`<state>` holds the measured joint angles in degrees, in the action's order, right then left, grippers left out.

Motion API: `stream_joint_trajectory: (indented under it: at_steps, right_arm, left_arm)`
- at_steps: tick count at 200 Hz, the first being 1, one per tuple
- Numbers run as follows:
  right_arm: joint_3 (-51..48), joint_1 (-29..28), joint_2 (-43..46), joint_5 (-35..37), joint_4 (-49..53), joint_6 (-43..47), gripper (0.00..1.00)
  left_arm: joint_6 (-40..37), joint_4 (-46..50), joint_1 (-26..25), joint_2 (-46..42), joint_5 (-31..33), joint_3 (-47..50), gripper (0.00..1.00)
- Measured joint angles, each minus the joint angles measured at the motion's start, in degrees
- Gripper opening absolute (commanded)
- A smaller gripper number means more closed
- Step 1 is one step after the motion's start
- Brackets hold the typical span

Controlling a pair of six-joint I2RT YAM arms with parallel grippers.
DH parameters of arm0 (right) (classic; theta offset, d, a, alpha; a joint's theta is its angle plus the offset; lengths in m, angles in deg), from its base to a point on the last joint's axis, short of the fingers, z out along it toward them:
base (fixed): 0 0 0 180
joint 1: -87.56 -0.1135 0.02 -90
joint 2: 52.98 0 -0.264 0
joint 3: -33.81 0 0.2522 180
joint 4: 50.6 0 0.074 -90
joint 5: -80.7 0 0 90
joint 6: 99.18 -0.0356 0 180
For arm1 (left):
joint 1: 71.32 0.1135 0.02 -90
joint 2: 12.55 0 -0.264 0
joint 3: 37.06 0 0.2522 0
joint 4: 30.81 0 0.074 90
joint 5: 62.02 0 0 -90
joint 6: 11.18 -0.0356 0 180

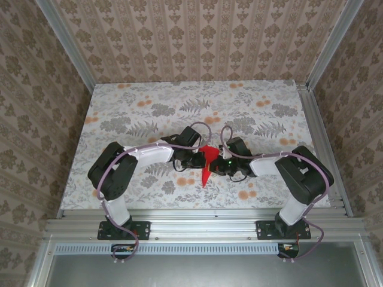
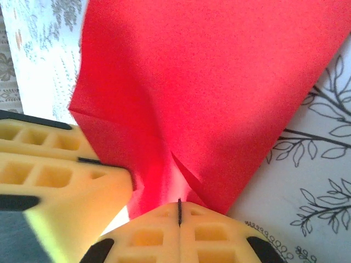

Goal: Fold a paper plane with a square sheet of paper (pick it up from the middle)
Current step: Fold the wing for the fifth time at the center of the table.

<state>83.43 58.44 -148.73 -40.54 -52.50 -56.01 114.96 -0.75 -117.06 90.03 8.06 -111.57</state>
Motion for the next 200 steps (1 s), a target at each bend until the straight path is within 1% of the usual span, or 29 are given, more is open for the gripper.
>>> stream_joint_trajectory:
  at_steps: [31, 97, 153, 200]
  right_arm:
    - [0.0, 0.2, 1.5, 0.7, 1.2, 0.0, 0.04]
    - [-0.5, 0.3, 1.5, 1.5, 4.1, 0.4, 0.03]
    - [-0.5, 0.3, 0.2, 2.0, 4.0, 0.4, 0.03]
    - [-0.5, 0.4, 0.0, 1.6, 3.7, 0.4, 0.02]
  left_arm:
    - [-0.2, 0.0, 0.0, 0.1, 0.0, 0.0, 0.1]
    - [-0.7, 0.0, 0.0, 0.3, 0.0, -0.2, 0.1]
    - [-0.9, 0.2, -0.1, 0.5, -0.7, -1.0, 0.1]
    - [-0.9, 0.4, -1.1, 1.1, -1.3, -2.5, 0.1]
